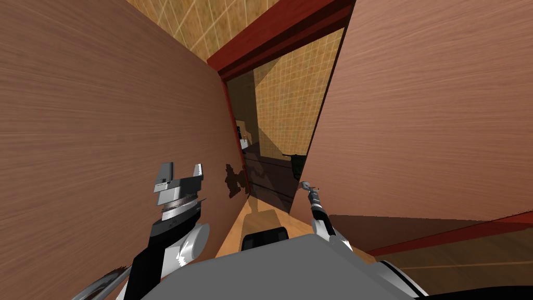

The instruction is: Pull the door open

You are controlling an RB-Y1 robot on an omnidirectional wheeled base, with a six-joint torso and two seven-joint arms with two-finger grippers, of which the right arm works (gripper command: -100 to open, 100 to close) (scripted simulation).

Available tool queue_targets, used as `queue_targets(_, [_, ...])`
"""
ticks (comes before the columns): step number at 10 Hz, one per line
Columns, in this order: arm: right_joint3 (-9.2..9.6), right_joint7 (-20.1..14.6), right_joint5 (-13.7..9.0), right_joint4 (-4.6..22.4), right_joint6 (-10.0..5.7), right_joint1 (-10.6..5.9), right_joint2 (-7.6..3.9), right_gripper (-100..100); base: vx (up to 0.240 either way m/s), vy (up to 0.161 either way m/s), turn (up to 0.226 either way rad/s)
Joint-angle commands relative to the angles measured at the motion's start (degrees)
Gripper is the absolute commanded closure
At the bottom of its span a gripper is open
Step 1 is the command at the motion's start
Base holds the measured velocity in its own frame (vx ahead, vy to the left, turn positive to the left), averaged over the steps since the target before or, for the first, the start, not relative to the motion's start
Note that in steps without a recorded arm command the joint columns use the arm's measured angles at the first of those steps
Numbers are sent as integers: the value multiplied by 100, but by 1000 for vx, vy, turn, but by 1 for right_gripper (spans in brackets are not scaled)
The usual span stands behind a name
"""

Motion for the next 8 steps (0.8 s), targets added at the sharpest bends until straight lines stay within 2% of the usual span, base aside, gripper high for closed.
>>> queue_targets(1, [-2, -3, -2, -1, -6, 3, 0, 100, 0, 0, 0])
queue_targets(3, [112, -96, 84, -41, -9, 26, -40, 100, -152, -6, 75])
queue_targets(8, [424, -363, 320, -157, -37, 96, -155, 100, -210, -9, 83])
